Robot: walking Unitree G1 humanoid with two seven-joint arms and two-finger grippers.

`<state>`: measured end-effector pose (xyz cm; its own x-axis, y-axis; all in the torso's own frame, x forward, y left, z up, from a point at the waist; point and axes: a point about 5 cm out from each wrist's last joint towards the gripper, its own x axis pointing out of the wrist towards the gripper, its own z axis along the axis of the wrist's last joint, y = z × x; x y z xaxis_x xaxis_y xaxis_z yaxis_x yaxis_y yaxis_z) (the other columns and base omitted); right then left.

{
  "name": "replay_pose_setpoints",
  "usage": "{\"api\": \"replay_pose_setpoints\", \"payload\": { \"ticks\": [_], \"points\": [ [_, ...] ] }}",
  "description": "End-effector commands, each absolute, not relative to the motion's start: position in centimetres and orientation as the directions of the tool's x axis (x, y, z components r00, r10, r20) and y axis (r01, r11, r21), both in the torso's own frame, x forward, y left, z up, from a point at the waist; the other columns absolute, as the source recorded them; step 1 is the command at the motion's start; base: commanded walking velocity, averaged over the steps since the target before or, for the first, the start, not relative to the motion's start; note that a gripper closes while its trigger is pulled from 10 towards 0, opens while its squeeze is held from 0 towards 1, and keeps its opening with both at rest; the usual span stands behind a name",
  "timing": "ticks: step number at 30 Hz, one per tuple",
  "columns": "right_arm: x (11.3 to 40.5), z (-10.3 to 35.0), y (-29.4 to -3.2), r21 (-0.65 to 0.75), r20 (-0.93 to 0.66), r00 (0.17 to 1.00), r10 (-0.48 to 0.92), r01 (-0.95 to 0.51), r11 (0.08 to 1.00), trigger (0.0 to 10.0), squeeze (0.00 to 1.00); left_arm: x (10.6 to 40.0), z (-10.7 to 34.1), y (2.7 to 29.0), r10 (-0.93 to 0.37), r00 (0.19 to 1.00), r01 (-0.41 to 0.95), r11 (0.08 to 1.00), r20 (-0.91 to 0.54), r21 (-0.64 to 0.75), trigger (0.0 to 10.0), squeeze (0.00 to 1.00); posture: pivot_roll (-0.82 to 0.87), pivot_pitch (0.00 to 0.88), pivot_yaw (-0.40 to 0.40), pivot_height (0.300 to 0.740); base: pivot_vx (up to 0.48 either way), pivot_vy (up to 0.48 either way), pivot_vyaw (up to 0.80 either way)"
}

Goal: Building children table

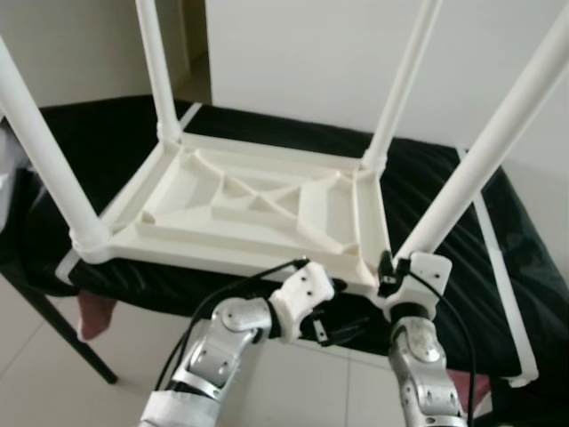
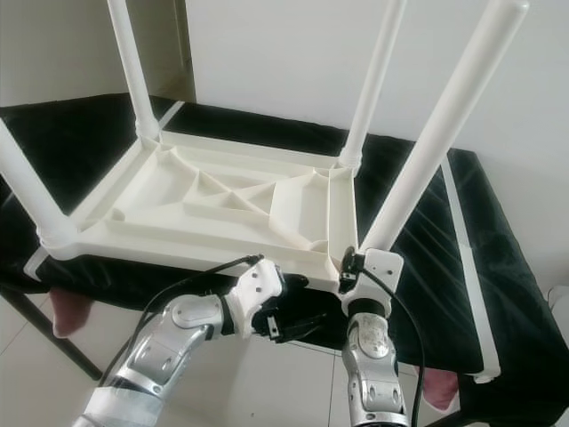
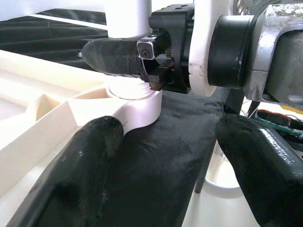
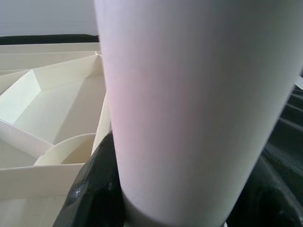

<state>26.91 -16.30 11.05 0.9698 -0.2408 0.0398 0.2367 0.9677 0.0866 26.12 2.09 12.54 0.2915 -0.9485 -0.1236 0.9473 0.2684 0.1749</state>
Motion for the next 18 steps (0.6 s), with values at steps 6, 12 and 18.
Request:
{"api": "replay_pose_setpoints", "payload": {
  "ticks": [6, 12, 18],
  "points": [
    [26.1, 10.1, -16.7, 0.106, -0.014, 0.952, -0.306, 0.306, 0.946, 10.0, 1.0, 26.2, 12.6, 2.2, -0.934, 0.338, 0.933, 0.317, -0.114, 0.169, 10.0, 0.0, 0.02, 0.003, -0.047, 0.74, 0.0, 0.0, 0.0],
    [26.2, 10.9, -17.2, 0.088, 0.035, 0.956, -0.292, 0.288, 0.954, 10.0, 1.0, 26.3, 12.6, 2.1, -0.934, 0.338, 0.933, 0.317, -0.115, 0.168, 10.0, 0.0, 0.02, 0.003, -0.044, 0.74, 0.0, 0.0, 0.0],
    [26.4, 11.0, -17.5, 0.092, 0.034, 0.979, -0.202, 0.198, 0.976, 10.0, 1.0, 26.4, 12.6, 2.1, -0.934, 0.338, 0.933, 0.317, -0.113, 0.17, 10.0, 0.0, 0.01, 0.002, -0.042, 0.74, 0.0, 0.0, 0.0]
  ]
}}
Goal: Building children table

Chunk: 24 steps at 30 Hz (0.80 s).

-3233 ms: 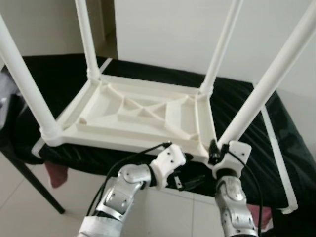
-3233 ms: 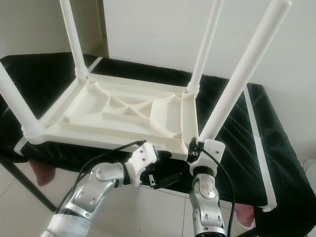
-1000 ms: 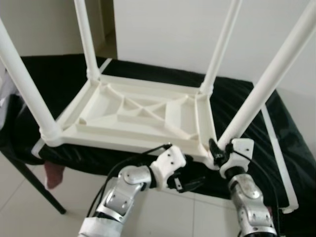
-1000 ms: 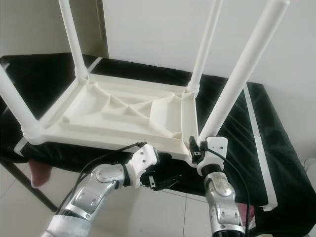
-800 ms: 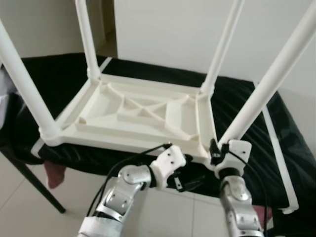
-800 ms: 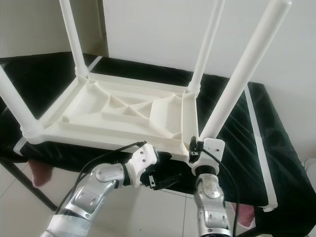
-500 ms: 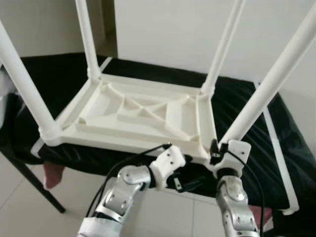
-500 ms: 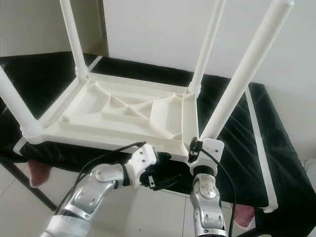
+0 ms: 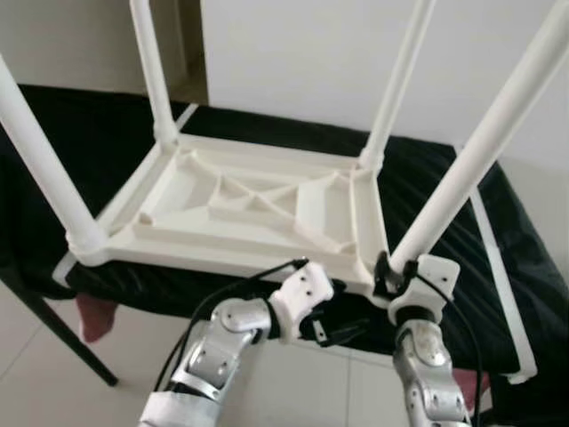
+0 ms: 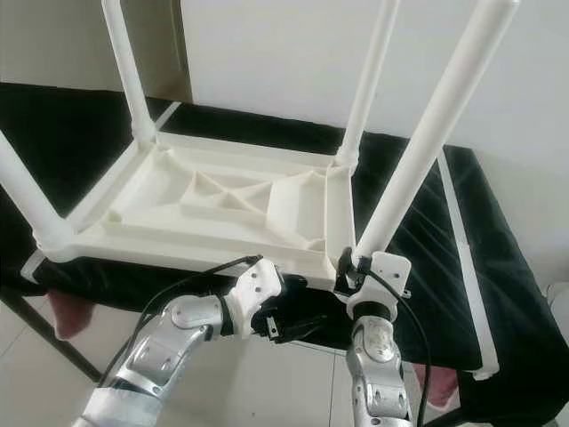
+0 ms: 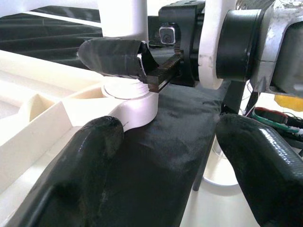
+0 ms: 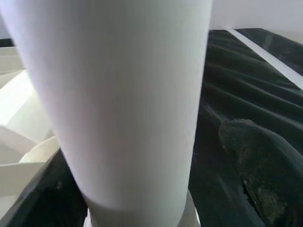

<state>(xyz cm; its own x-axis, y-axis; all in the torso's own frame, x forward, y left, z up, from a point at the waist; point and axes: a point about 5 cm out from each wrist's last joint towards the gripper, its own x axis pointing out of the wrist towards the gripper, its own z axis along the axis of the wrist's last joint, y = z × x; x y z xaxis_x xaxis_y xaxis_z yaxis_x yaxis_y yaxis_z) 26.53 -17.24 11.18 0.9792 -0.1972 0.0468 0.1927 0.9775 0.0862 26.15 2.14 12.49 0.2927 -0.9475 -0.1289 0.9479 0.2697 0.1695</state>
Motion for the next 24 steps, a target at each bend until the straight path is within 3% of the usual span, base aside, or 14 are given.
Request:
{"api": "replay_pose_setpoints", "payload": {
  "ticks": [1, 2, 14, 24],
  "points": [
    [26.4, 11.1, -17.6, 0.088, 0.04, 0.987, -0.153, 0.149, 0.985, 10.0, 0.87, 26.4, 12.6, 2.1, -0.934, 0.338, 0.933, 0.317, -0.113, 0.169, 10.0, 0.0, 0.01, 0.001, -0.042, 0.74, 0.0, 0.0, 0.0],
    [26.5, 11.2, -17.7, 0.082, 0.046, 0.995, -0.091, 0.087, 0.993, 10.0, 0.0, 26.4, 12.6, 2.1, -0.934, 0.338, 0.933, 0.317, -0.114, 0.17, 10.0, 0.0, 0.01, 0.002, -0.042, 0.74, 0.0, 0.0, 0.0],
    [27.2, 12.0, -19.2, -0.038, 0.05, 0.958, 0.283, -0.282, 0.959, 10.0, 0.0, 26.5, 12.8, 2.1, -0.933, 0.341, 0.932, 0.32, -0.112, 0.17, 10.0, 0.0, 0.02, 0.0, -0.043, 0.74, 0.0, 0.0, 0.0],
    [27.9, 11.6, -20.4, -0.131, -0.007, 0.921, 0.39, -0.388, 0.912, 10.0, 0.0, 26.4, 12.7, 2.2, -0.934, 0.339, 0.933, 0.318, -0.115, 0.169, 10.0, 0.0, 0.02, 0.0, -0.043, 0.74, 0.0, 0.0, 0.0]
  ]
}}
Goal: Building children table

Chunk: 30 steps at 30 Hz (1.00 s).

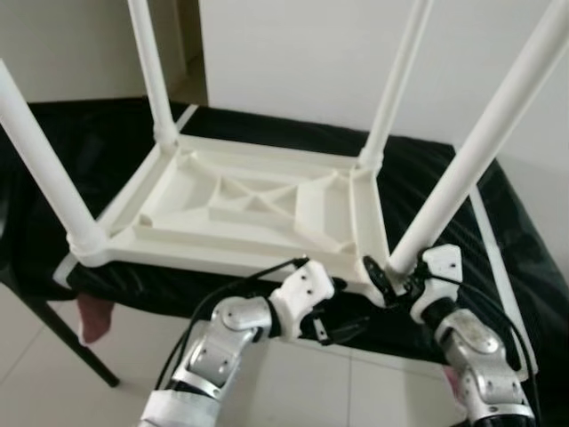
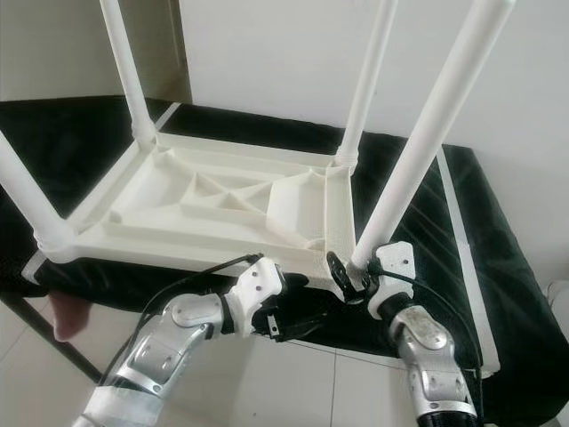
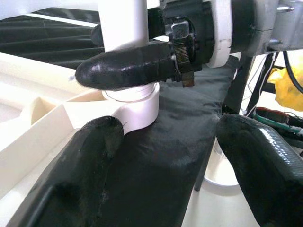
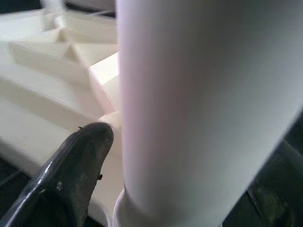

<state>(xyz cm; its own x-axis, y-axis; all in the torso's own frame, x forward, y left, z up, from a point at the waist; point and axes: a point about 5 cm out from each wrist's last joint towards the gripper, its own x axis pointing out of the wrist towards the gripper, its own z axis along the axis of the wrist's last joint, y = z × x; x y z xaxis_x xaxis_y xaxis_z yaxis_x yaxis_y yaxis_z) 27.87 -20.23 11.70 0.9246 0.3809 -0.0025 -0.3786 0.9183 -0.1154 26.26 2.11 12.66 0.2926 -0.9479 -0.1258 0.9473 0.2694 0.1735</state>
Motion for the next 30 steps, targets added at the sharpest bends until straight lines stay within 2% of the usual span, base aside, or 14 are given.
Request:
{"api": "replay_pose_setpoints", "payload": {
  "ticks": [1, 10, 11, 12, 13, 14, 26, 27, 30],
  "points": [
    [28.1, 11.6, -20.6, -0.143, -0.017, 0.919, 0.394, -0.392, 0.909, 10.0, 0.0, 26.4, 12.6, 2.1, -0.933, 0.339, 0.933, 0.317, -0.118, 0.172, 10.0, 0.0, 0.02, 0.0, -0.043, 0.74, 0.0, 0.0, 0.0],
    [28.7, 11.3, -20.1, -0.137, -0.016, 0.892, 0.452, -0.45, 0.882, 10.0, 0.0, 26.6, 12.8, 2.2, -0.931, 0.346, 0.928, 0.32, -0.12, 0.189, 10.0, 0.0, 0.02, 0.0, -0.042, 0.74, 0.0, 0.0, 0.0],
    [28.7, 11.2, -19.7, -0.131, -0.016, 0.883, 0.47, -0.468, 0.874, 4.2, 0.0, 26.6, 12.8, 2.1, -0.932, 0.341, 0.929, 0.316, -0.12, 0.191, 10.0, 0.0, 0.02, 0.0, -0.042, 0.74, 0.0, 0.0, 0.0],
    [28.7, 11.2, -19.7, -0.131, -0.016, 0.883, 0.47, -0.468, 0.874, 4.2, 0.0, 26.6, 12.8, 2.1, -0.932, 0.341, 0.929, 0.316, -0.12, 0.191, 10.0, 0.0, 0.02, 0.0, -0.042, 0.74, 0.0, 0.0, 0.0],
    [28.7, 11.0, -19.5, -0.13, -0.02, 0.877, 0.479, -0.478, 0.869, 1.4, 0.0, 26.6, 12.8, 2.1, -0.933, 0.338, 0.93, 0.312, -0.121, 0.194, 10.0, 0.0, 0.02, 0.0, -0.041, 0.74, 0.0, 0.0, 0.0],
    [28.7, 10.9, -19.5, -0.13, -0.021, 0.878, 0.478, -0.476, 0.87, 0.0, 0.0, 26.6, 12.8, 2.0, -0.933, 0.338, 0.93, 0.312, -0.121, 0.195, 10.0, 0.0, 0.02, 0.0, -0.04, 0.74, 0.0, 0.0, 0.0],
    [28.6, 10.2, -19.7, -0.112, -0.035, 0.896, 0.444, -0.445, 0.889, 0.0, 0.0, 26.5, 12.7, 1.9, -0.936, 0.33, 0.932, 0.302, -0.122, 0.2, 10.0, 0.0, 0.01, 0.0, -0.039, 0.74, 0.0, 0.0, 0.0],
    [28.5, 10.1, -19.9, -0.098, -0.04, 0.903, 0.428, -0.429, 0.898, 10.0, 0.0, 26.5, 12.6, 1.8, -0.937, 0.329, 0.932, 0.301, -0.122, 0.2, 10.0, 0.0, 0.01, 0.0, -0.04, 0.74, 0.0, 0.0, 0.0],
    [28.2, 9.9, -20.1, -0.074, -0.045, 0.923, 0.383, -0.385, 0.92, 10.0, 0.0, 26.4, 12.6, 1.7, -0.937, 0.327, 0.933, 0.299, -0.122, 0.199, 10.0, 0.0, 0.01, 0.0, -0.042, 0.74, 0.0, 0.0, 0.0]
  ]
}}
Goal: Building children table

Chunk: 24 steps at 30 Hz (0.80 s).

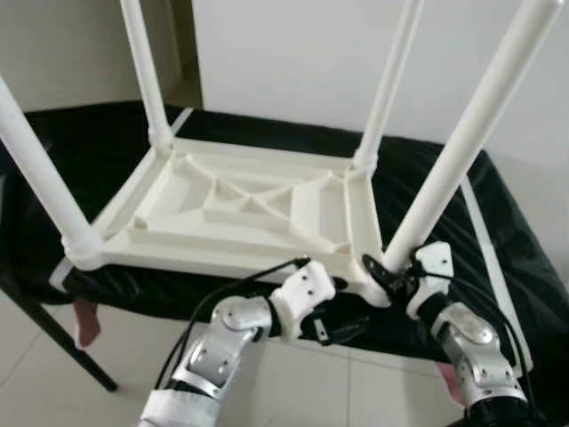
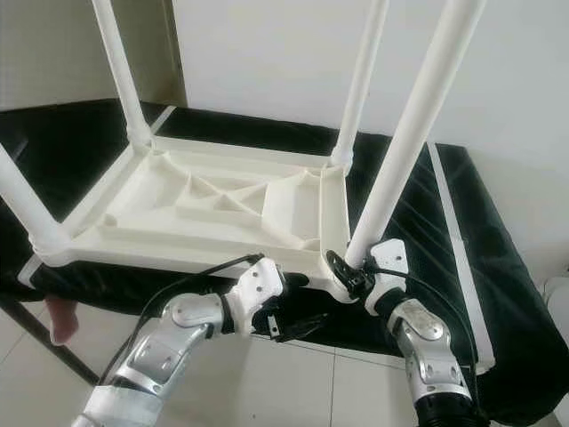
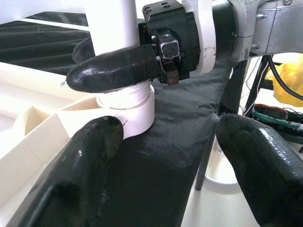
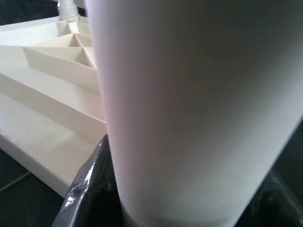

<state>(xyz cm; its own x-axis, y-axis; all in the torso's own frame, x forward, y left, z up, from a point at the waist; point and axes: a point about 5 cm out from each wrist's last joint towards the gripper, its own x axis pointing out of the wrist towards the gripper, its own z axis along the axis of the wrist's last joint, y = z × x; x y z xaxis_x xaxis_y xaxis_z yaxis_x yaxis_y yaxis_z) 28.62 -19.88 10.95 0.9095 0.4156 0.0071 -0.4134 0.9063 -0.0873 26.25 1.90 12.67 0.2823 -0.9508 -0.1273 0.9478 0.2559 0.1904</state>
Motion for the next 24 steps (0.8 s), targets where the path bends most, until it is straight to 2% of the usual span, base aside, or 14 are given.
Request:
{"api": "replay_pose_setpoints", "payload": {
  "ticks": [1, 4, 9, 11, 14, 16, 19, 21, 22, 24],
  "points": [
    [28.2, 9.9, -20.1, -0.074, -0.045, 0.923, 0.383, -0.385, 0.92, 10.0, 0.0, 26.4, 12.6, 1.7, -0.937, 0.327, 0.933, 0.299, -0.122, 0.199, 10.0, 0.0, 0.01, 0.0, -0.042, 0.74, 0.0, 0.0, 0.0],
    [28.3, 9.7, -20.4, -0.087, -0.049, 0.951, 0.306, -0.309, 0.947, 10.0, 0.0, 26.4, 12.5, 1.7, -0.937, 0.326, 0.933, 0.299, -0.122, 0.199, 10.0, 0.0, 0.01, 0.0, -0.045, 0.74, 0.0, 0.0, 0.0],
    [28.0, 9.6, -20.7, -0.034, -0.037, 0.991, 0.129, -0.13, 0.991, 10.0, 0.0, 26.4, 12.4, 1.9, -0.936, 0.33, 0.932, 0.302, -0.125, 0.202, 10.0, 0.0, 0.01, 0.0, -0.053, 0.74, 0.0, 0.0, 0.0],
    [27.9, 9.5, -20.7, -0.02, -0.043, 0.994, 0.101, -0.102, 0.995, 10.0, 0.0, 26.4, 12.4, 1.9, -0.935, 0.331, 0.932, 0.302, -0.124, 0.202, 10.0, 0.0, 0.01, 0.0, -0.053, 0.74, 0.0, 0.0, 0.0],
    [27.5, 8.7, -20.5, 0.0, -0.085, 0.991, -0.1, 0.1, 0.995, 10.0, 0.0, 26.3, 12.4, 1.9, -0.935, 0.334, 0.931, 0.307, -0.122, 0.2, 10.0, 0.0, 0.02, 0.0, -0.056, 0.74, 0.0, 0.0, 0.0],
    [27.5, 8.7, -20.5, 0.0, -0.085, 0.991, -0.1, 0.1, 0.995, 10.0, 0.0, 26.3, 12.4, 1.9, -0.935, 0.334, 0.931, 0.307, -0.122, 0.2, 10.0, 0.0, 0.02, 0.0, -0.056, 0.74, 0.0, 0.0, 0.0],
    [26.9, 8.0, -19.2, 0.028, -0.118, 0.952, -0.283, 0.288, 0.957, 10.0, 0.0, 26.3, 12.4, 1.8, -0.934, 0.336, 0.93, 0.31, -0.121, 0.198, 10.0, 0.0, 0.02, 0.0, -0.061, 0.74, 0.0, 0.0, 0.0],
    [26.9, 8.0, -19.2, 0.028, -0.118, 0.952, -0.283, 0.288, 0.957, 10.0, 0.0, 26.3, 12.4, 1.8, -0.934, 0.336, 0.93, 0.31, -0.121, 0.198, 10.0, 0.0, 0.02, 0.0, -0.061, 0.74, 0.0, 0.0, 0.0],
    [26.7, 7.7, -17.8, 0.057, -0.133, 0.934, -0.331, 0.34, 0.939, 10.0, 0.0, 26.3, 12.3, 1.8, -0.933, 0.338, 0.93, 0.311, -0.121, 0.198, 10.0, 0.0, 0.02, 0.0, -0.064, 0.74, 0.0, 0.0, 0.0],
    [26.7, 7.7, -17.3, 0.066, -0.14, 0.937, -0.322, 0.333, 0.941, 10.0, 0.0, 26.2, 12.3, 1.8, -0.933, 0.338, 0.929, 0.311, -0.121, 0.198, 10.0, 0.0, 0.02, 0.0, -0.064, 0.74, 0.0, 0.0, 0.0]
  ]
}}
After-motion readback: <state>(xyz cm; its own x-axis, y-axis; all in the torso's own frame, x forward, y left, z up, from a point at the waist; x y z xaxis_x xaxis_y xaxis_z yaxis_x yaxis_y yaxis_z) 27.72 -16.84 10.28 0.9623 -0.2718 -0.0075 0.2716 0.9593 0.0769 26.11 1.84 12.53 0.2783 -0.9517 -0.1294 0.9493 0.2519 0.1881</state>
